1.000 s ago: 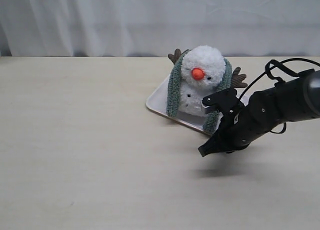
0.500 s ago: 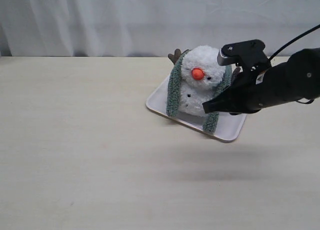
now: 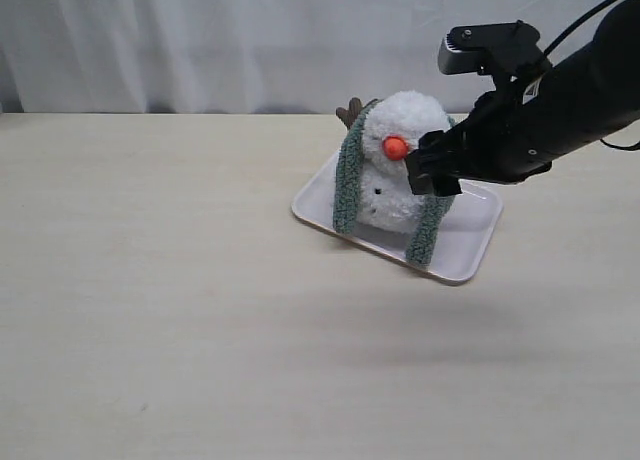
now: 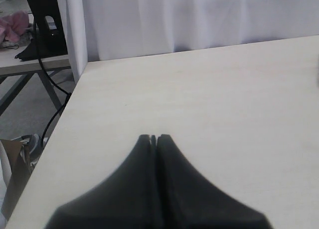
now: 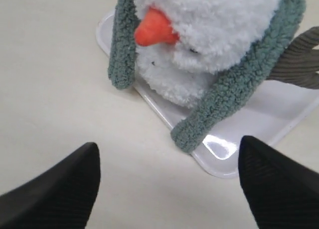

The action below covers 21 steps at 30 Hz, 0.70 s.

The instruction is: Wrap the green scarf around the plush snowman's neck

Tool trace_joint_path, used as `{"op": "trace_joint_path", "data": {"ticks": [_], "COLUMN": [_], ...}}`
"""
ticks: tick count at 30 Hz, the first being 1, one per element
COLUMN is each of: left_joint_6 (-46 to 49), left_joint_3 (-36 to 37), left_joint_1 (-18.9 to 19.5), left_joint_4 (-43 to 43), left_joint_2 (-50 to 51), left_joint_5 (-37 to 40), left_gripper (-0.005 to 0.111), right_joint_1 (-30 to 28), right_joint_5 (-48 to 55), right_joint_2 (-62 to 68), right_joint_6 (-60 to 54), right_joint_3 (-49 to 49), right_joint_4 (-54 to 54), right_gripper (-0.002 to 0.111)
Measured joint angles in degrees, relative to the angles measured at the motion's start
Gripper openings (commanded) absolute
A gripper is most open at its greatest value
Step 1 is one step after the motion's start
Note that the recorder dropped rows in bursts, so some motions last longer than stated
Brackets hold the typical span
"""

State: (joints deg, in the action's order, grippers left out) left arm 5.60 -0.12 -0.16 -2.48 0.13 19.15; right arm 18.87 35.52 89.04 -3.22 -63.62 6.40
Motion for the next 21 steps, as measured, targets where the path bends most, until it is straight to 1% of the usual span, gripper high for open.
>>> {"op": "trace_joint_path", "data": {"ticks": [2, 5, 8, 10, 12, 15, 17, 21], "left_joint_6": [0.00, 0.00, 0.00, 0.00, 0.00, 0.00, 0.00, 0.00], "left_joint_3": [0.00, 0.00, 0.00, 0.00, 0.00, 0.00, 0.00, 0.00], "left_joint_1": [0.00, 0.00, 0.00, 0.00, 0.00, 0.00, 0.00, 0.00], "left_joint_4": [0.00, 0.00, 0.00, 0.00, 0.00, 0.00, 0.00, 0.00], "left_joint_2": [0.00, 0.00, 0.00, 0.00, 0.00, 0.00, 0.00, 0.00], "left_joint_5": [0.00, 0.00, 0.00, 0.00, 0.00, 0.00, 0.00, 0.00], "left_gripper": [0.000, 0.000, 0.000, 0.000, 0.000, 0.000, 0.000, 0.000], "right_joint_1": [0.60, 3.34, 7.82, 10.72, 12.28, 12.71, 12.71, 12.84], "right_joint_5": [-0.56, -2.24, -4.56, -6.18, -7.73, -8.08, -7.46, -6.03], "right_joint_2": [0.00, 0.10, 1.12, 2.62, 4.53, 7.71, 10.06, 14.45], "right_joint_6": [-3.93, -11.31, -12.70, -9.39, -2.98, 7.06, 11.38, 13.81], "right_joint_3": [0.00, 0.00, -0.12, -0.12, -0.43, -2.26, -4.27, -7.39], "right_joint_4": [3.13, 8.67, 8.86, 5.81, 0.96, -6.40, -10.37, -12.72], "right_gripper": [0.069, 0.062, 0.062, 0.062, 0.062, 0.062, 0.062, 0.062]}}
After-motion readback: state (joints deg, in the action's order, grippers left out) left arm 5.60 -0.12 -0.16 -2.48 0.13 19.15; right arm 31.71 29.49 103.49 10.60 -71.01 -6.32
